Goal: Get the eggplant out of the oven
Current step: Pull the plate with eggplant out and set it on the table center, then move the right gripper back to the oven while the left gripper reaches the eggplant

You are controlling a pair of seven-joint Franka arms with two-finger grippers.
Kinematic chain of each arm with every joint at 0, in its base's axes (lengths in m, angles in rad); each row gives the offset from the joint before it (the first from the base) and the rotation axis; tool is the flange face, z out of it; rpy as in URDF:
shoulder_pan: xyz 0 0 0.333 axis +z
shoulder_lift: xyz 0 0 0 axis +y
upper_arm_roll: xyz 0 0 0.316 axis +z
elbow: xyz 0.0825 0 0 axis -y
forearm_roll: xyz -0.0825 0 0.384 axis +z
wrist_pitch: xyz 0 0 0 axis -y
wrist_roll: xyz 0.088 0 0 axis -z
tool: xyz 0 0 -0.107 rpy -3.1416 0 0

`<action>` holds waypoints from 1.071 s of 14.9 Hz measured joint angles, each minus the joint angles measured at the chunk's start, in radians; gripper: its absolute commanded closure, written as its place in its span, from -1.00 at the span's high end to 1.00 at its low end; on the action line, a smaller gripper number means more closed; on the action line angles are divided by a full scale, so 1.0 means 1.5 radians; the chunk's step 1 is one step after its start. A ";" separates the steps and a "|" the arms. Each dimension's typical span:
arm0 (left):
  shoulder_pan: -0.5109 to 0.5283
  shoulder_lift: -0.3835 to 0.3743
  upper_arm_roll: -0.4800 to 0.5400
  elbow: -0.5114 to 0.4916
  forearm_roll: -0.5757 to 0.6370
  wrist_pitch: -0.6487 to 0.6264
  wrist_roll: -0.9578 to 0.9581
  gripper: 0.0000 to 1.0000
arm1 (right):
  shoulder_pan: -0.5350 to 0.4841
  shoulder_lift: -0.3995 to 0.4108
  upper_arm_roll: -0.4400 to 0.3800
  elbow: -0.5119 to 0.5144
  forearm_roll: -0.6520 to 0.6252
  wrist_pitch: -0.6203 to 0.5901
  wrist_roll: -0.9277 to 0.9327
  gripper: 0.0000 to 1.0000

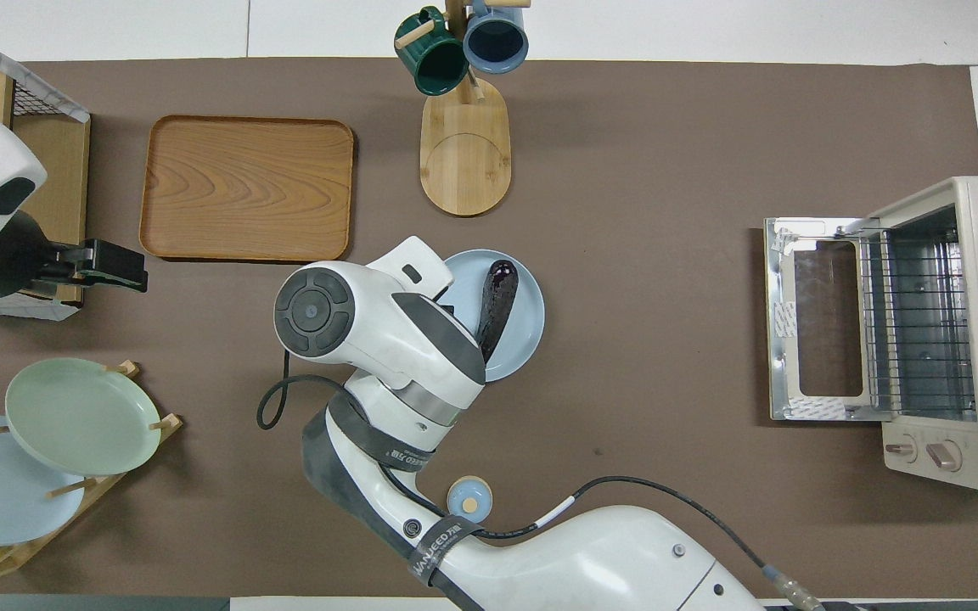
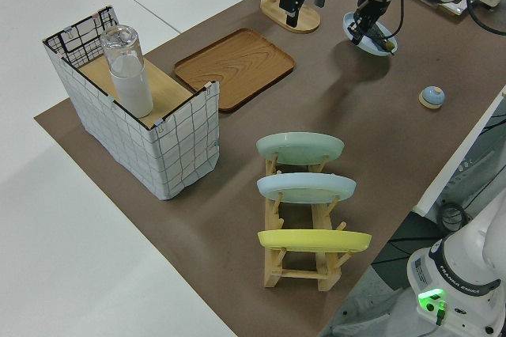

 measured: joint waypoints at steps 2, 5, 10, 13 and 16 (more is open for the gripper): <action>0.000 0.000 0.000 0.000 0.000 0.000 0.000 1.00 | -0.006 0.002 -0.001 -0.011 0.003 0.028 0.000 -0.46; 0.000 0.000 0.000 0.000 0.000 0.000 0.000 1.00 | -0.008 0.003 -0.002 -0.044 0.013 0.088 0.000 -0.09; 0.000 0.000 -0.001 0.000 0.000 0.000 0.000 1.00 | -0.045 -0.025 -0.014 -0.013 0.009 -0.001 -0.055 -0.22; 0.000 0.000 0.000 0.000 0.000 0.000 0.000 1.00 | -0.118 -0.094 -0.015 -0.024 -0.004 -0.122 -0.141 -0.69; -0.001 0.000 -0.004 -0.001 0.000 0.000 0.000 1.00 | -0.202 -0.167 -0.016 -0.124 -0.014 -0.153 -0.215 -1.00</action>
